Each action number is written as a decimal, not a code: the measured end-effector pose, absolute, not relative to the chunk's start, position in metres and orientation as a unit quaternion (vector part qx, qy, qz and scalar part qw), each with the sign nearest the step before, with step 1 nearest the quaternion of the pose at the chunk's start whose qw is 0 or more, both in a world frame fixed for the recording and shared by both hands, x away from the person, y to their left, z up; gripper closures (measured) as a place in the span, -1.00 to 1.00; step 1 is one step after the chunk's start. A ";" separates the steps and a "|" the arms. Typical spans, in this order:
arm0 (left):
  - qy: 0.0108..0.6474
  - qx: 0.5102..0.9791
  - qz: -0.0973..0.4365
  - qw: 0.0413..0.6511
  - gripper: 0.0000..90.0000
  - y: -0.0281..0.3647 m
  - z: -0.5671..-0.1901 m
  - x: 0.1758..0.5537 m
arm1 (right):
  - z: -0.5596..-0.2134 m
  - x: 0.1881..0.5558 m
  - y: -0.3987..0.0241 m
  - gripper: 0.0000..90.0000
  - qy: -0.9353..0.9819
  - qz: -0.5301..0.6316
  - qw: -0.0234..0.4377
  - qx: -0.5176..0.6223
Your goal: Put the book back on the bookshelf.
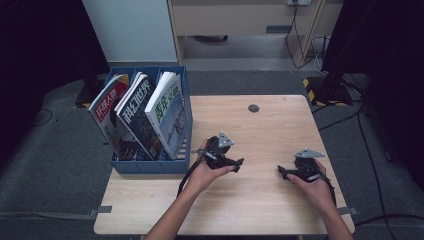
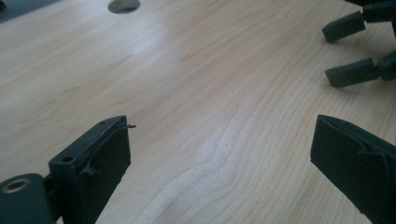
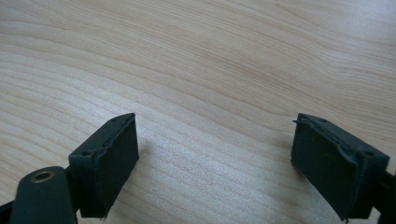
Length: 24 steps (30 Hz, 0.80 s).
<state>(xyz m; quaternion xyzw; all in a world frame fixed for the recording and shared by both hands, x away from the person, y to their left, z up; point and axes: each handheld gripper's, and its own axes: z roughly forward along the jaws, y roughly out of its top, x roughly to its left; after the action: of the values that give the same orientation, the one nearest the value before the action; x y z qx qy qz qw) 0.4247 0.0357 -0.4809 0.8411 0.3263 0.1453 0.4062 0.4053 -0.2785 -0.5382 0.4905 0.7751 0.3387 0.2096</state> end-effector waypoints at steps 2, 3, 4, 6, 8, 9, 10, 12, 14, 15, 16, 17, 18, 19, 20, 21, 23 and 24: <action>0.323 0.846 0.138 0.401 -0.90 0.032 -0.488 0.425 | -0.538 0.405 -0.278 -0.67 0.775 0.339 0.210 0.491; 0.323 0.848 0.135 0.397 -0.90 0.030 -0.492 0.426 | -0.538 0.405 -0.278 -0.67 0.775 0.339 0.210 0.491; 0.326 0.850 0.134 0.392 -0.90 0.029 -0.496 0.426 | -0.538 0.405 -0.278 -0.67 0.775 0.339 0.210 0.490; 0.327 0.853 0.131 0.384 -0.90 0.027 -0.502 0.427 | -0.538 0.405 -0.278 -0.67 0.775 0.339 0.210 0.491; 0.328 0.855 0.131 0.380 -0.90 0.026 -0.505 0.428 | -0.538 0.405 -0.278 -0.67 0.775 0.339 0.209 0.491; 0.331 0.856 0.131 0.373 -0.90 0.024 -0.509 0.428 | -0.538 0.405 -0.278 -0.67 0.775 0.339 0.209 0.491; 0.333 0.856 0.132 0.374 -0.90 0.024 -0.510 0.429 | -0.538 0.405 -0.278 -0.67 0.775 0.339 0.208 0.491; 0.337 0.856 0.132 0.370 -0.90 0.023 -0.513 0.431 | -0.538 0.405 -0.278 -0.67 0.775 0.339 0.208 0.491; 0.340 0.857 0.135 0.363 -0.90 0.023 -0.516 0.433 | -0.538 0.405 -0.278 -0.67 0.775 0.339 0.208 0.491; 0.342 0.858 0.136 0.358 -0.90 0.023 -0.518 0.434 | -0.538 0.405 -0.278 -0.67 0.775 0.339 0.208 0.491; 0.342 0.860 0.138 0.353 -0.90 0.023 -0.520 0.435 | -0.538 0.405 -0.278 -0.67 0.775 0.339 0.208 0.491; 0.342 0.860 0.138 0.353 -0.90 0.023 -0.520 0.435 | -0.538 0.405 -0.278 -0.67 0.775 0.339 0.208 0.491; 0.345 0.861 0.141 0.345 -0.90 0.023 -0.524 0.437 | -0.538 0.405 -0.278 -0.67 0.775 0.339 0.208 0.491; 0.345 0.861 0.141 0.345 -0.90 0.023 -0.524 0.437 | -0.538 0.405 -0.278 -0.67 0.775 0.339 0.208 0.491; 0.349 0.860 0.141 0.343 -0.90 0.023 -0.526 0.438 | -0.538 0.405 -0.278 -0.67 0.775 0.339 0.208 0.491; 0.351 0.860 0.142 0.343 -0.90 0.023 -0.527 0.439 | -0.538 0.405 -0.278 -0.67 0.775 0.339 0.208 0.491; 0.353 0.858 0.142 0.344 -0.90 0.023 -0.529 0.439 | -0.538 0.405 -0.278 -0.68 0.775 0.339 0.208 0.491; 0.353 0.859 0.142 0.344 -0.90 0.023 -0.530 0.439 | -0.538 0.405 -0.278 -0.68 0.775 0.339 0.208 0.491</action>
<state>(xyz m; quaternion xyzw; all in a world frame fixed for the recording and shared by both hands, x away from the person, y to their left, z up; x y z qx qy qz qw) 0.4392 0.0226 -0.5297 0.8586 0.3527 0.1419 0.3438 0.4053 -0.2782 -0.5383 0.4911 0.7750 0.3389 0.2082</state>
